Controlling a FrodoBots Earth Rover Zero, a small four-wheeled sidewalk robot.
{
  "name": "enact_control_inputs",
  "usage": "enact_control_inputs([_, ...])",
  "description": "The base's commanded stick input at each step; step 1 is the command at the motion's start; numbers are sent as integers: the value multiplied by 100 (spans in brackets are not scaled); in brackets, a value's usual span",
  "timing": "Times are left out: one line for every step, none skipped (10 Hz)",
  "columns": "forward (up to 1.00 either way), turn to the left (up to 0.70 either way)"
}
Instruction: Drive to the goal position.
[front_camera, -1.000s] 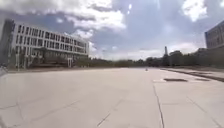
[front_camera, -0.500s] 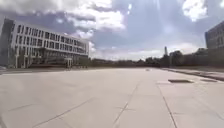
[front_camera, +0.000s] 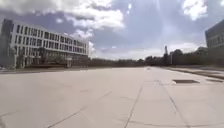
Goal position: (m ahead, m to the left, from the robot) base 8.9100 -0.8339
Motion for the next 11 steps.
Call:
enact_control_inputs([70, 0])
enact_control_inputs([70, 0])
enact_control_inputs([70, 0])
enact_control_inputs([70, 0])
enact_control_inputs([70, 0])
enact_control_inputs([70, 0])
enact_control_inputs([70, 0])
enact_control_inputs([70, 0])
enact_control_inputs([70, 0])
enact_control_inputs([70, 0])
enact_control_inputs([70, 0])
